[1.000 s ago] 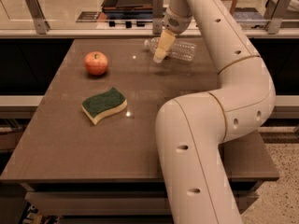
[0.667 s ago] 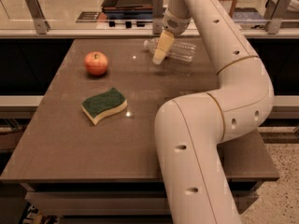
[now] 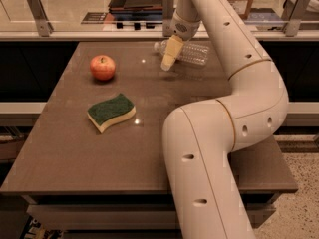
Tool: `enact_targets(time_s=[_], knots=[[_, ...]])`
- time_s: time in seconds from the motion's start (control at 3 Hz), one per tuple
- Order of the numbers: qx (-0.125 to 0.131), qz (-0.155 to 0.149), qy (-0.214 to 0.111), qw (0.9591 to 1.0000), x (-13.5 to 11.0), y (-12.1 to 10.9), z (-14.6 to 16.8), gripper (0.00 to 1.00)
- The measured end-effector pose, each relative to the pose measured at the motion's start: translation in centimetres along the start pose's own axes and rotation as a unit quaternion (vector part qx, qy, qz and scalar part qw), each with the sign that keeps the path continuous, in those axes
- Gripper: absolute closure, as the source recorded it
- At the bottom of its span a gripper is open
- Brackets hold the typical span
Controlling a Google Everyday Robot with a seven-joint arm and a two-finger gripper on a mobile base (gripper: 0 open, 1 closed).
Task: Place water bottle upright
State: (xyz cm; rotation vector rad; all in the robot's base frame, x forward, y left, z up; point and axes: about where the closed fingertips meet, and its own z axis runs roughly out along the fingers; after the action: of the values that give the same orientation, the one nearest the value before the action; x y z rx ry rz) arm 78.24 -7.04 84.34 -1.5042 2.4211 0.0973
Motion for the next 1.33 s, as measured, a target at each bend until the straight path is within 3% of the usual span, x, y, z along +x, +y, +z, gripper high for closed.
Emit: enact_targets(time_s=[0.33,0.67,1.33], knots=[[-0.006,0.0,0.001,1.0,0.0,0.1,0.5,0.0],[0.006,0.0,-0.011,0.9999,-0.8,-0.5,0.9,0.18],[0.017,0.0,-0.025,0.9995,-1.7,-1.3,1.8,0.64]])
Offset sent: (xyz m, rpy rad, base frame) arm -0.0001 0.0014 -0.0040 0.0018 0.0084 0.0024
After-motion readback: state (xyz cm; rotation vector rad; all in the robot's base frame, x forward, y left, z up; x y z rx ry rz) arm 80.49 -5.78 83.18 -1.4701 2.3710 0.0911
